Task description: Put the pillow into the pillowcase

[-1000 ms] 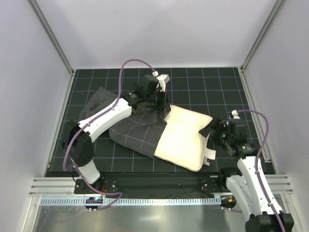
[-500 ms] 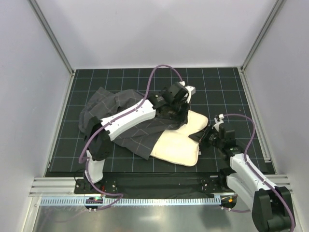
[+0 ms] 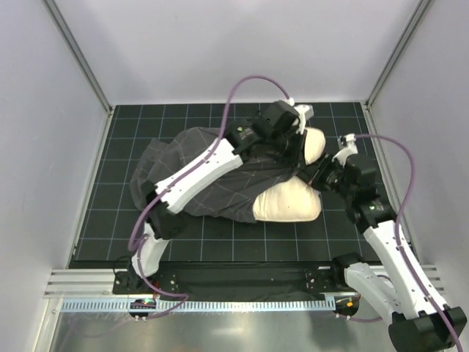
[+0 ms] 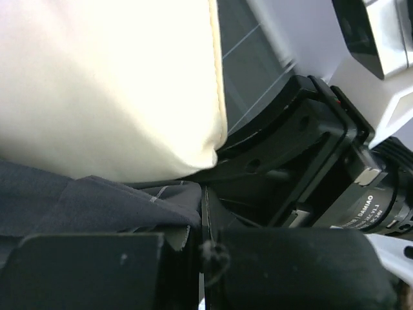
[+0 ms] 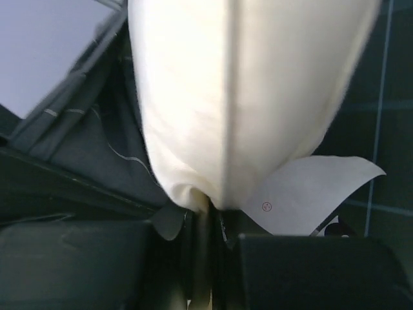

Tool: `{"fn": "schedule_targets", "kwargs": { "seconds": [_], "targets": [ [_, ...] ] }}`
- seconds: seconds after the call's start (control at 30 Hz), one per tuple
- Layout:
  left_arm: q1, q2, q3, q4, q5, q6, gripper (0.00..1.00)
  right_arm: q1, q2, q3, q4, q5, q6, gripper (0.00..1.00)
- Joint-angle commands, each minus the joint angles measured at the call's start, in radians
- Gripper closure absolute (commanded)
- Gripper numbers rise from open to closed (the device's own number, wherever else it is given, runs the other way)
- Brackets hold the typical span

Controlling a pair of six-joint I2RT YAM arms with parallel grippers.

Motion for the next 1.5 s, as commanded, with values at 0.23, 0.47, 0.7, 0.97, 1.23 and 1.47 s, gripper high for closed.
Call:
{"fn": "schedule_targets", "kwargs": {
  "seconds": [0.23,0.47,0.7,0.97,1.23,1.47],
  "targets": [
    [-0.015,-0.502,-0.109,0.451,0.145,-0.135,1.0,0.03,0.047,0.695,-0.119,-0.157,-0.115,0.96],
    [-0.015,-0.746,-0.178,0.51,0.099,-0.123,1.0,0.03,0.148,0.962,-0.328,-0.131,-0.162,0.96],
    [-0.015,-0.734,-0.071,0.485,0.081,-0.112,1.0,0.039,0.112,0.677,-0.092,-0.303,0.019,0.96],
    [0.019,-0.447,-0.015,0.466,0.18,-0.199,1.0,0.165,0.061,0.533,0.008,-0.216,0.055,0.96],
    [0.187,-0.324,-0.153,0.457,0.256,-0.201,1.0,0.164,0.014,0.528,-0.291,0.037,-0.049,0.96],
    [0.278,-0.167,-0.131,0.315,0.203,0.008,1.0,0.164,-0.058,0.222,-0.259,0.208,0.01,0.96]
  ]
}}
